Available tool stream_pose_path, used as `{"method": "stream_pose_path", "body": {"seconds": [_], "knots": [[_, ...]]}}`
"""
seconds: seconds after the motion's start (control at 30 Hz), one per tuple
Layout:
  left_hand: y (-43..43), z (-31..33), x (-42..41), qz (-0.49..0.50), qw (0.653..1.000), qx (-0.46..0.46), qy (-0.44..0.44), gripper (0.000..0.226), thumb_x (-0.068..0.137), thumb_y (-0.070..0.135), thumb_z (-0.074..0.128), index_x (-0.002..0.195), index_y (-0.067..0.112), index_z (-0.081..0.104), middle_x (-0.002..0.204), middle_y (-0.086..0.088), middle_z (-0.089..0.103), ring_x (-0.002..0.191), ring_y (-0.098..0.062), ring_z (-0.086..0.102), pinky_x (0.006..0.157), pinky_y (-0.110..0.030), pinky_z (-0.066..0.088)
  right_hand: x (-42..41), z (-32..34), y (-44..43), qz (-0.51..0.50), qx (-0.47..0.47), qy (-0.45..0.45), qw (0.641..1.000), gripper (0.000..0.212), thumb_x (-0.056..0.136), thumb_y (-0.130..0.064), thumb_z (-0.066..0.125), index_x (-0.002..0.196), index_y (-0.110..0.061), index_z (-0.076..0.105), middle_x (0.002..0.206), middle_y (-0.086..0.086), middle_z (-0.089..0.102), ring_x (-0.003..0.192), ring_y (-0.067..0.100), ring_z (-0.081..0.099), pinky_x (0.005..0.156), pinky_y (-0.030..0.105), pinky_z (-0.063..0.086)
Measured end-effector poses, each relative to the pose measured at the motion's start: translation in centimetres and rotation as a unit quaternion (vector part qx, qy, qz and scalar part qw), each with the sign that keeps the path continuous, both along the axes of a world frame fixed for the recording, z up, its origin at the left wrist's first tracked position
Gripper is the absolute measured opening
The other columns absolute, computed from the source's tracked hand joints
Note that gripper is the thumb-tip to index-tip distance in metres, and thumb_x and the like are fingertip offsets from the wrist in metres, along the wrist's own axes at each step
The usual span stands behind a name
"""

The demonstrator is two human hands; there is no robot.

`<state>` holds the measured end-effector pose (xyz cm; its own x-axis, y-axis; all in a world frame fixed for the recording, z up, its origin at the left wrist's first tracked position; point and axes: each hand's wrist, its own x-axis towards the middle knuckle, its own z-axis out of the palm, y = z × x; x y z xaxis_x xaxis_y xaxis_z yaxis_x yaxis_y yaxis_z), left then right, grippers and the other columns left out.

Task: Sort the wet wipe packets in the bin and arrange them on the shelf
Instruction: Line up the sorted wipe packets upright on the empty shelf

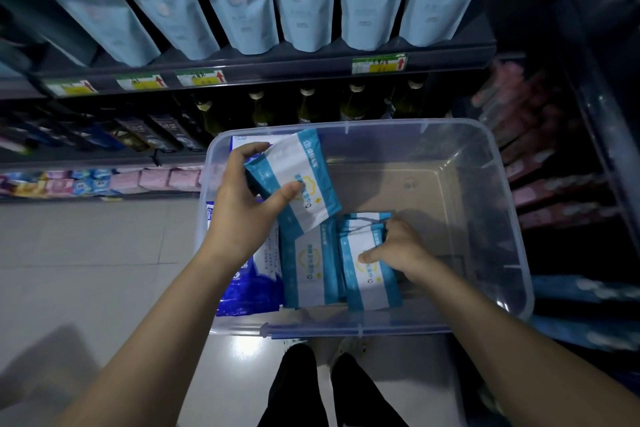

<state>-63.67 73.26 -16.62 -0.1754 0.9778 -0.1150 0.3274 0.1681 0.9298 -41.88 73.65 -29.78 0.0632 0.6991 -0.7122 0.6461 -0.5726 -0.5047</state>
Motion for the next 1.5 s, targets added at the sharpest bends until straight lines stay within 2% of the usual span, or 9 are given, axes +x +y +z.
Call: {"method": "stream_pose_path", "body": {"seconds": [0.3,0.4,0.53,0.8,1.0,1.17,1.27,1.4,1.5], "knots": [[-0.6,1.3,-0.4,0.014,1.000,0.003,0.003,0.048,0.078,0.015,0.074,0.103,0.039,0.042,0.102,0.018,0.057,0.082,0.012,0.059,0.068,-0.007,0.049,0.4,3.1,-0.8,-0.062,0.056,0.103,0.991,0.043,0.064,-0.007,0.079,0.091,-0.013,0.047,0.101,0.017,0.063,0.092,0.032,0.063,0.080,0.045,0.054],[-0.3,2.5,0.1,0.004,1.000,0.017,-0.005,0.048,0.079,0.013,0.073,0.111,0.031,0.043,0.104,0.018,0.056,0.081,0.016,0.059,0.066,-0.005,0.047,1.2,6.2,-1.1,-0.095,0.112,0.141,0.979,0.038,0.074,0.002,0.071,0.097,-0.015,0.047,0.097,0.008,0.063,0.091,0.025,0.062,0.078,0.038,0.052],[0.6,4.5,1.3,-0.019,0.998,0.043,-0.033,0.048,0.080,0.015,0.073,0.113,0.028,0.042,0.108,0.010,0.058,0.092,0.003,0.059,0.071,-0.013,0.048,2.4,11.0,-2.0,-0.112,0.201,0.148,0.962,0.034,0.083,0.000,0.063,0.102,-0.019,0.043,0.088,-0.009,0.055,0.082,0.009,0.055,0.066,0.020,0.045],[0.8,9.0,5.8,-0.159,0.979,0.057,-0.114,0.039,0.081,0.013,0.072,0.097,0.036,0.045,0.101,0.011,0.061,0.084,0.003,0.062,0.064,-0.014,0.051,4.2,19.8,-9.3,-0.253,0.344,0.083,0.900,0.027,0.085,-0.008,0.063,0.103,-0.021,0.047,0.087,-0.009,0.059,0.078,0.006,0.057,0.062,0.013,0.045],[-3.4,10.9,10.4,-0.326,0.935,0.035,-0.131,0.038,0.083,0.012,0.070,0.112,0.021,0.047,0.100,0.008,0.061,0.088,-0.004,0.061,0.076,-0.030,0.053,4.3,22.1,-19.8,-0.387,0.356,0.060,0.848,0.020,0.090,-0.017,0.060,0.103,-0.024,0.047,0.095,-0.003,0.061,0.087,0.017,0.062,0.073,0.031,0.051],[-9.9,11.6,16.4,-0.444,0.886,0.023,-0.129,0.028,0.084,0.015,0.069,0.103,0.020,0.049,0.093,0.007,0.059,0.081,-0.006,0.059,0.063,-0.019,0.051,5.0,23.6,-30.4,-0.471,0.376,0.010,0.798,0.025,0.089,-0.012,0.061,0.102,-0.028,0.048,0.090,-0.009,0.063,0.075,-0.002,0.061,0.064,0.013,0.046],[-14.8,12.2,20.0,-0.518,0.845,0.010,-0.131,0.034,0.081,0.022,0.073,0.108,0.020,0.052,0.101,0.000,0.064,0.091,-0.015,0.064,0.072,-0.033,0.056,5.7,24.6,-37.1,-0.522,0.387,-0.029,0.760,0.025,0.089,-0.010,0.061,0.107,-0.022,0.049,0.082,-0.009,0.060,0.059,-0.008,0.055,0.054,0.010,0.040],[-23.0,14.1,23.9,-0.586,0.797,0.042,-0.136,0.037,0.084,0.017,0.069,0.109,0.023,0.044,0.094,0.012,0.056,0.081,0.000,0.057,0.061,-0.021,0.051,6.3,25.5,-45.8,-0.598,0.391,-0.064,0.697,0.020,0.090,-0.010,0.060,0.100,-0.023,0.049,0.067,-0.004,0.048,0.050,0.006,0.044,0.048,0.021,0.038],[-29.3,14.9,26.7,-0.626,0.765,0.043,-0.143,0.040,0.083,0.017,0.071,0.112,0.023,0.045,0.100,0.006,0.059,0.089,-0.007,0.060,0.065,-0.025,0.051,6.4,25.7,-52.7,-0.630,0.392,-0.098,0.663,0.021,0.090,-0.013,0.061,0.106,-0.020,0.050,0.071,0.006,0.056,0.055,0.022,0.051,0.053,0.035,0.043]]}}
